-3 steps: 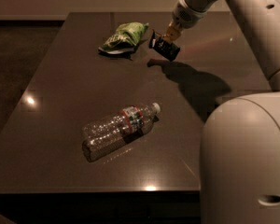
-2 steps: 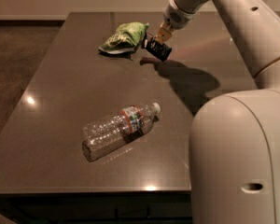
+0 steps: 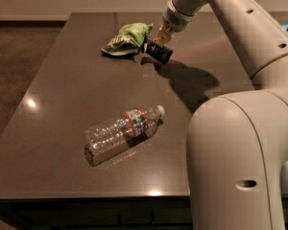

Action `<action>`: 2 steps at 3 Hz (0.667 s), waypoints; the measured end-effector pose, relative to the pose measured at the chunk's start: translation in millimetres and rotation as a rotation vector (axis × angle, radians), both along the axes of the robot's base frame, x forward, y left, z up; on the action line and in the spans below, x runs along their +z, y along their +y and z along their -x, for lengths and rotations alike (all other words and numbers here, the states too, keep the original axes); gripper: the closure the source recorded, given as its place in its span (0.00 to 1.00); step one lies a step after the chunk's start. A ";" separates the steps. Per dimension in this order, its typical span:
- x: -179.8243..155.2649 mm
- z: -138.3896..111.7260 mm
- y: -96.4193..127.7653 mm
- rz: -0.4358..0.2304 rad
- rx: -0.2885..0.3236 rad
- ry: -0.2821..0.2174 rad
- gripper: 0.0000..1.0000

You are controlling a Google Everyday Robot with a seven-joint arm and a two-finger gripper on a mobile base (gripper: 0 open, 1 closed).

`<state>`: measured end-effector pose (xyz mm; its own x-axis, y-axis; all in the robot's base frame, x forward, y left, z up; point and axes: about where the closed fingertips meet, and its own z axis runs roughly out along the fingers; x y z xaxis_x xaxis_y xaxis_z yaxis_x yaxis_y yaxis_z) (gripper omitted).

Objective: Move rxbar chocolate near green jalapeno chip bag

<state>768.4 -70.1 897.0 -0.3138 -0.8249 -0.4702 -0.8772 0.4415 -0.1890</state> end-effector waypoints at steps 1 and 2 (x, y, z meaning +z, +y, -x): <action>-3.7 -0.9 1.8 0.000 0.002 0.004 0.12; -6.8 -1.7 3.5 0.001 0.004 0.008 0.00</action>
Offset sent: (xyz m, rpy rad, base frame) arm 0.0008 0.0015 -0.0031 -0.0002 0.0035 0.0018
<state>770.1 -66.5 890.2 -0.3142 -0.8263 -0.4674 -0.8803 0.4379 -0.1824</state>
